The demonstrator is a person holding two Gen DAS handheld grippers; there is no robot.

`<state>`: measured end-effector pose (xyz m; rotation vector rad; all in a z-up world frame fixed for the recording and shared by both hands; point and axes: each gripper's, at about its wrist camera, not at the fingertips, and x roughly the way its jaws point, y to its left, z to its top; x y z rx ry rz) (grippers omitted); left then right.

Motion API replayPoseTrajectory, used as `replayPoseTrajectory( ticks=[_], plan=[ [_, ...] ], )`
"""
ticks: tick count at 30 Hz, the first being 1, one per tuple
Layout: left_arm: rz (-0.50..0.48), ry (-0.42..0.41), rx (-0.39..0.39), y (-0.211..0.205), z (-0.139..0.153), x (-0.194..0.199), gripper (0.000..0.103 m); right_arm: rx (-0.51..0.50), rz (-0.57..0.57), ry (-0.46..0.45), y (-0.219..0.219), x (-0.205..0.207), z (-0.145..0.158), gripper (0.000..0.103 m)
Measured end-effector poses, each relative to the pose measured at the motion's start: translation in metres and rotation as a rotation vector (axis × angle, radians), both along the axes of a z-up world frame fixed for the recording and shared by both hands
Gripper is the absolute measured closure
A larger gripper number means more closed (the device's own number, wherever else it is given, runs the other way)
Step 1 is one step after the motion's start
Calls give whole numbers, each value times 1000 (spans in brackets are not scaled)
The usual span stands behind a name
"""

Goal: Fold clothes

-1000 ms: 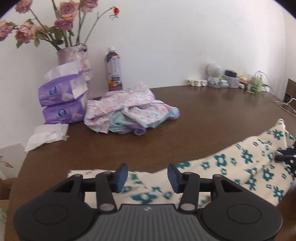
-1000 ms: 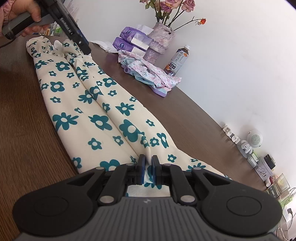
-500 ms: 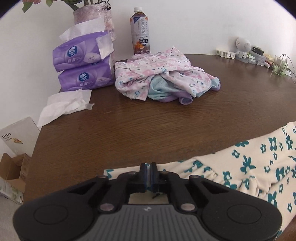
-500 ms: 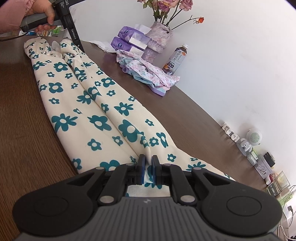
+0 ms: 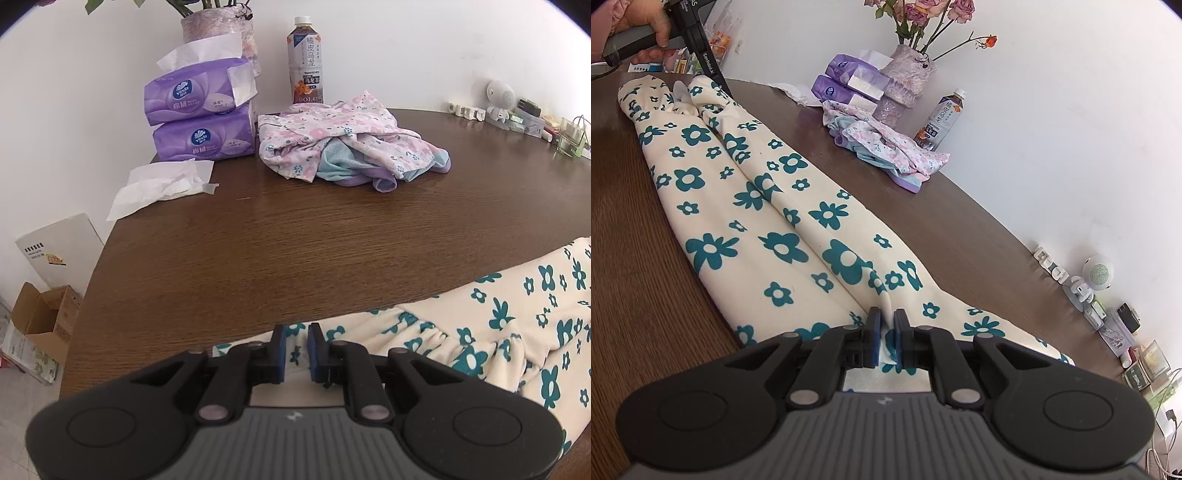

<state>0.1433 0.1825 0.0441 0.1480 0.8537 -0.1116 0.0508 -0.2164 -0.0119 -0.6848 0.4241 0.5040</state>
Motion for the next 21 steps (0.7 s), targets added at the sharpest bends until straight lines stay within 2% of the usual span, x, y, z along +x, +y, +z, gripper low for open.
replayPoseTrajectory(
  ticks=[3,5,8,10,15,18,21],
  plan=[
    [41,-5,-12,8,0,-7,84,2,-1,-1,-1,0,0,95],
    [79,-18,-25,14,-1,-14,73,4,-1,-2,-1,-1,-1,95],
    [112,-87,-28,11,5,-28,74,3,-2,-2,0,-1,0,95],
    [76,-162,-31,-4,15,-40,74,2,-2,-1,0,0,0,95],
    [-161,-222,-46,-66,26,-55,73,-18,-3,-1,3,-1,1,95],
    [-224,-186,-32,-86,16,-55,74,-27,-2,-1,4,-1,1,95],
    [-207,-146,-41,-80,-2,-57,74,-30,-2,-2,4,-1,1,95]
  ],
)
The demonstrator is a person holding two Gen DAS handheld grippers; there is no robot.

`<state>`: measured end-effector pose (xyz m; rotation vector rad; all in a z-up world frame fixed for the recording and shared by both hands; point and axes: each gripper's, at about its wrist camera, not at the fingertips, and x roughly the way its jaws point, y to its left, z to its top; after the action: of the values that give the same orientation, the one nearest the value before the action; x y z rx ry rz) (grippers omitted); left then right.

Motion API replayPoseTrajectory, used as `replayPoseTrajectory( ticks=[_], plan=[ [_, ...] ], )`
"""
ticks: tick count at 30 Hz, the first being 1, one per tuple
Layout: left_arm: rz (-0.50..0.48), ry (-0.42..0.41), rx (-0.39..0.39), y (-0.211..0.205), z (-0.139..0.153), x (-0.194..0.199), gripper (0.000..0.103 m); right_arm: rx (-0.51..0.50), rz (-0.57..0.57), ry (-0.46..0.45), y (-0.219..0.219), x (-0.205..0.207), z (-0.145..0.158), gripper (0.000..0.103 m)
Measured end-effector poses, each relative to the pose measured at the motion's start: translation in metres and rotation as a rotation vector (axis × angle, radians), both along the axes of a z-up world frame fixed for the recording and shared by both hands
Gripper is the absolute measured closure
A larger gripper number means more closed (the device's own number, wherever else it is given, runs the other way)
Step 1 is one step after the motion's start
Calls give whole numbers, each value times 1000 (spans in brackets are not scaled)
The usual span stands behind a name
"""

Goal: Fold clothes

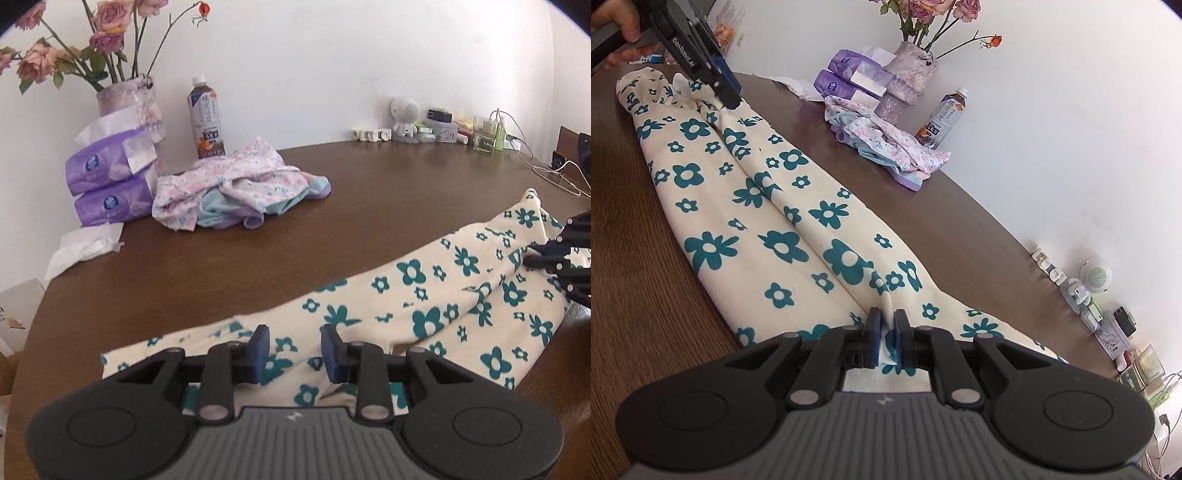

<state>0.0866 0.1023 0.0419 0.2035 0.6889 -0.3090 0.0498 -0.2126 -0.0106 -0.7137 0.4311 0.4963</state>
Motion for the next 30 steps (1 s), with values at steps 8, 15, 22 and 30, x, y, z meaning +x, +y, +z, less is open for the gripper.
replayPoseTrajectory(
  ticks=[8,15,22,30],
  plan=[
    [17,-44,-100,17,-1,-15,66,-9,-4,0,1,0,0,95],
    [-104,-40,-70,-4,6,-19,62,-11,-15,-2,3,-1,0,95],
    [-79,-21,-95,7,-3,-21,65,-8,-14,-4,2,-1,0,95],
    [-140,-118,-168,-34,14,-11,43,-5,-26,-18,-2,-8,12,72]
  ],
)
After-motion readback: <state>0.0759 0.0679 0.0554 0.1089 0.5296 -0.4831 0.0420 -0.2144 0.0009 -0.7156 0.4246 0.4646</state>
